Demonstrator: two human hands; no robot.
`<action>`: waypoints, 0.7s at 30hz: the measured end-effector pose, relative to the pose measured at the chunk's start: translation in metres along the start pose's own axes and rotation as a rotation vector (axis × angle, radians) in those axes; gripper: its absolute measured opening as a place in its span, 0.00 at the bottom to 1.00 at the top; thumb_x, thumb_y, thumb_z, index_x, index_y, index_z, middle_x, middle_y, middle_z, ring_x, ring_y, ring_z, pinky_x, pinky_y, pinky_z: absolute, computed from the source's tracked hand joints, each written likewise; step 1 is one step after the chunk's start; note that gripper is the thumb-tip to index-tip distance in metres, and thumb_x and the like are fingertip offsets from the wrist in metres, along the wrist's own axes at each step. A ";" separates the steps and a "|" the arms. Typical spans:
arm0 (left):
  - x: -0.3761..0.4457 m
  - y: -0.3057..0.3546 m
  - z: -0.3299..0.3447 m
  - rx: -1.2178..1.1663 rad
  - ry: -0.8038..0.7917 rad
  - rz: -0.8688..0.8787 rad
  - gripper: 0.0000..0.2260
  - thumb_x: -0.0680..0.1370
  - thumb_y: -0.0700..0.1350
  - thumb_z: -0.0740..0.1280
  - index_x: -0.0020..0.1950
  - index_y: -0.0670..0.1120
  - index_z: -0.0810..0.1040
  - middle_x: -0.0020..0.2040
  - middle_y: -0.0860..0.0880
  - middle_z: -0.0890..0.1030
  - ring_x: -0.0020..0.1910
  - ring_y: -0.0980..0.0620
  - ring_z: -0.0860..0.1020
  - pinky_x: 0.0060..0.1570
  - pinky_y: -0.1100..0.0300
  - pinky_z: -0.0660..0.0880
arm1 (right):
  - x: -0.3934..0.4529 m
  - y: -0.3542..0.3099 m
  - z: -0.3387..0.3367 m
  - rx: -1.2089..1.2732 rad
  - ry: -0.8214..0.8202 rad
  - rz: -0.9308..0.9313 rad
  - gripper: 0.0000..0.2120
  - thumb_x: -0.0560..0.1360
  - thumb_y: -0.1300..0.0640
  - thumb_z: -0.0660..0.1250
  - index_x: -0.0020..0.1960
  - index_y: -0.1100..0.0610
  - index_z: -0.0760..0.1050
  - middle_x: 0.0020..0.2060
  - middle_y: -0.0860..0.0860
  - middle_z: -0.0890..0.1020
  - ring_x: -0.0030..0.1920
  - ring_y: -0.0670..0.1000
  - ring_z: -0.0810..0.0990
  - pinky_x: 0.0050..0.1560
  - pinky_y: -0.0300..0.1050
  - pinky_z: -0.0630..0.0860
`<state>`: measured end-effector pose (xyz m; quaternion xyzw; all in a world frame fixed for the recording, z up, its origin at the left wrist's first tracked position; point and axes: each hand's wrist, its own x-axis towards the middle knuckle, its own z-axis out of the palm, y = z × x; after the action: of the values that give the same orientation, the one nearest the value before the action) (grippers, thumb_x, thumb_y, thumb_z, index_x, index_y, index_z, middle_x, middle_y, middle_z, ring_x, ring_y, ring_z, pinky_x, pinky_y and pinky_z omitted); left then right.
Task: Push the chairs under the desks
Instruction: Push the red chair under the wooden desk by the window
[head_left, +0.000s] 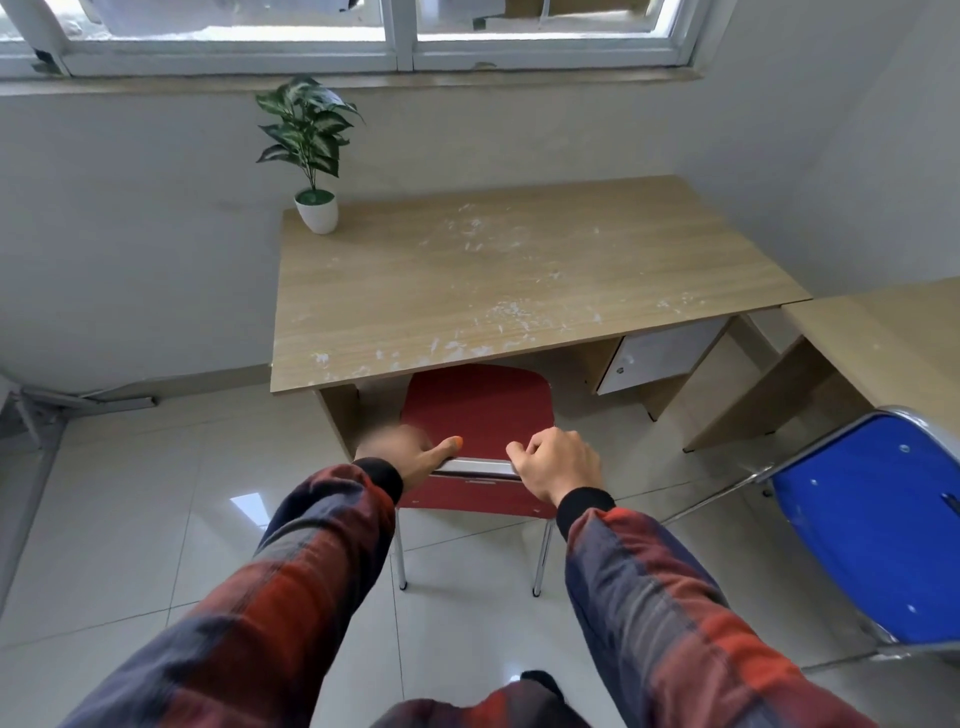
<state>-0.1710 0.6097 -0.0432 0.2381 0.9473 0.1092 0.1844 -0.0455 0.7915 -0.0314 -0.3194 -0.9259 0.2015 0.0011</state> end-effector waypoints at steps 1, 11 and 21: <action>0.000 0.005 0.001 -0.010 -0.001 -0.010 0.32 0.71 0.76 0.52 0.42 0.51 0.82 0.38 0.53 0.81 0.40 0.50 0.79 0.40 0.58 0.75 | 0.004 0.004 -0.002 0.005 -0.009 -0.006 0.22 0.75 0.39 0.62 0.34 0.54 0.81 0.31 0.48 0.82 0.36 0.54 0.79 0.37 0.43 0.70; 0.005 0.059 0.012 -0.103 0.015 -0.087 0.30 0.74 0.73 0.53 0.42 0.50 0.82 0.37 0.52 0.80 0.38 0.50 0.78 0.39 0.58 0.73 | 0.044 0.051 -0.028 0.018 -0.080 -0.080 0.22 0.74 0.39 0.64 0.29 0.53 0.77 0.28 0.46 0.79 0.35 0.51 0.79 0.37 0.43 0.71; -0.008 0.109 0.033 -0.137 0.158 -0.175 0.28 0.79 0.62 0.54 0.33 0.43 0.79 0.30 0.48 0.76 0.34 0.45 0.76 0.37 0.56 0.69 | 0.057 0.094 -0.050 0.019 -0.112 -0.175 0.21 0.75 0.43 0.65 0.28 0.53 0.77 0.25 0.45 0.77 0.30 0.47 0.76 0.33 0.41 0.67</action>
<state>-0.1068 0.7039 -0.0384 0.1320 0.9664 0.1754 0.1340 -0.0284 0.9108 -0.0276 -0.2254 -0.9470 0.2269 -0.0299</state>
